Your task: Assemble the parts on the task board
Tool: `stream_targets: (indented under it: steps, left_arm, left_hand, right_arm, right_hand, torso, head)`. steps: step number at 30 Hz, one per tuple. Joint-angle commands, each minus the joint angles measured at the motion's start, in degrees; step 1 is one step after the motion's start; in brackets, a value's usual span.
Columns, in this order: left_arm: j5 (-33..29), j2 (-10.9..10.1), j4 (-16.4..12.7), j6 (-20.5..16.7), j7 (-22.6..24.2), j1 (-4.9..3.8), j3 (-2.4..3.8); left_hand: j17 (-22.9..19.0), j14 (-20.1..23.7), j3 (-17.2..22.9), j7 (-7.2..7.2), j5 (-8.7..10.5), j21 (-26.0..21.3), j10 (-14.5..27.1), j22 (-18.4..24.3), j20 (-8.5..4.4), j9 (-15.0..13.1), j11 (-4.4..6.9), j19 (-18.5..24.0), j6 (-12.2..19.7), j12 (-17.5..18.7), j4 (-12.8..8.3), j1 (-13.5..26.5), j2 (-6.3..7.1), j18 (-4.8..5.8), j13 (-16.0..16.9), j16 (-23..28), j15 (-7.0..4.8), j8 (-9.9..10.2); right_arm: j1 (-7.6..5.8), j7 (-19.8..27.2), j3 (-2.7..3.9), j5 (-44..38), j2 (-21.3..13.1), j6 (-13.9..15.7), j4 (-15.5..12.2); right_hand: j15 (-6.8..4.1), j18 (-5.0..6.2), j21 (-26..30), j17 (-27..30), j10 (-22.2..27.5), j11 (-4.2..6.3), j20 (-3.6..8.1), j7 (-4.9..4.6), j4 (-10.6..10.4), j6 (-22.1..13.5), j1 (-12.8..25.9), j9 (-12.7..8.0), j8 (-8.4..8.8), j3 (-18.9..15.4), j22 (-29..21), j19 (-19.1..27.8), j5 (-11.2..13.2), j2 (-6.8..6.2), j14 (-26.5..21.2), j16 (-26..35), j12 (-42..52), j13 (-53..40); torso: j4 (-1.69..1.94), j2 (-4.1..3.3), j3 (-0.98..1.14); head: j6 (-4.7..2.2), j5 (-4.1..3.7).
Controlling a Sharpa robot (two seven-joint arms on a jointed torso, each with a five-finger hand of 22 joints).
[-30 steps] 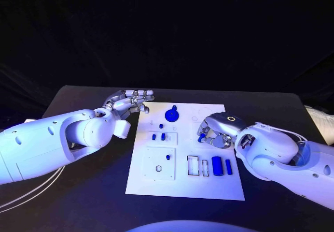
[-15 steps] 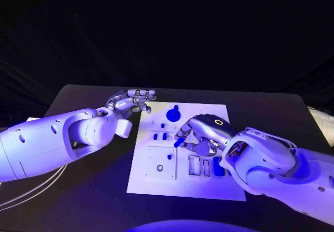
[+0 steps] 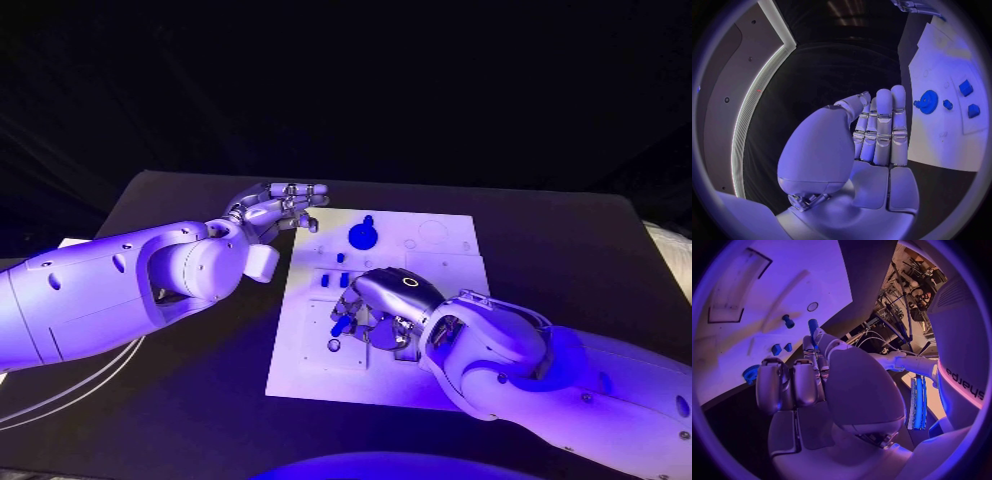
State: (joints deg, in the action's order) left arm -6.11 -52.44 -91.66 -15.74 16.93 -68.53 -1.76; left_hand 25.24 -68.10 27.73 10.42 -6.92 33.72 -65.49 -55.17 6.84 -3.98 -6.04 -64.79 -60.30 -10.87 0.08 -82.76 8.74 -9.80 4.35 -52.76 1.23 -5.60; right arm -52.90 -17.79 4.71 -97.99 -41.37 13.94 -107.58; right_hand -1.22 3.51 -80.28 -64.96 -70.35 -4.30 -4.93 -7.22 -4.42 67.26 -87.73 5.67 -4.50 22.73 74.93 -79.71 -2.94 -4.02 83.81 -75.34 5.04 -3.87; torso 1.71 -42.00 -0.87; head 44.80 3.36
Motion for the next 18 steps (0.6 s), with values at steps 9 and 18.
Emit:
stream_targets:
  steps: [9,18]
  left_arm:
    - [-0.2,0.2,0.1,1.4,0.3,0.0,0.03]
    - [-0.2,0.2,0.1,1.4,0.1,0.0,0.03]
  left_hand:
    - [-0.1,0.1,-0.4,0.06,-0.18,-0.4,0.4,0.1,-0.23,0.1,-0.07,0.1,-0.2,-0.4,0.1,0.3,-0.21,-0.65,-0.1,-0.3,-0.24,-0.3]
    - [-0.1,0.1,-0.4,0.06,-0.18,-0.4,0.4,0.1,-0.23,0.1,-0.07,0.1,-0.2,-0.4,0.1,0.3,-0.21,-0.65,-0.1,-0.3,-0.24,-0.3]
  right_arm:
    - [0.84,0.7,-0.48,-2.1,1.5,-5.1,1.5]
    - [0.93,0.5,-0.58,-2.6,1.6,-5.9,1.7]
  right_hand:
    - [0.4,0.25,0.2,0.2,-1.0,0.57,-0.37,-0.33,0.3,-0.1,0.6,0.1,0.34,0.6,0.6,0.3,-0.4,0.19,2.0,0.1,-0.2,-0.1]
    - [0.42,0.23,0.2,0.2,-1.1,0.57,-0.39,-0.32,0.4,-0.1,0.7,0.1,0.34,0.7,0.6,0.3,-0.4,0.2,2.0,0.1,-0.2,-0.1]
  torso:
    - [-0.04,0.03,0.08]
    - [-0.06,0.02,0.1]
  head:
    - [0.44,0.43]
    - [0.54,0.43]
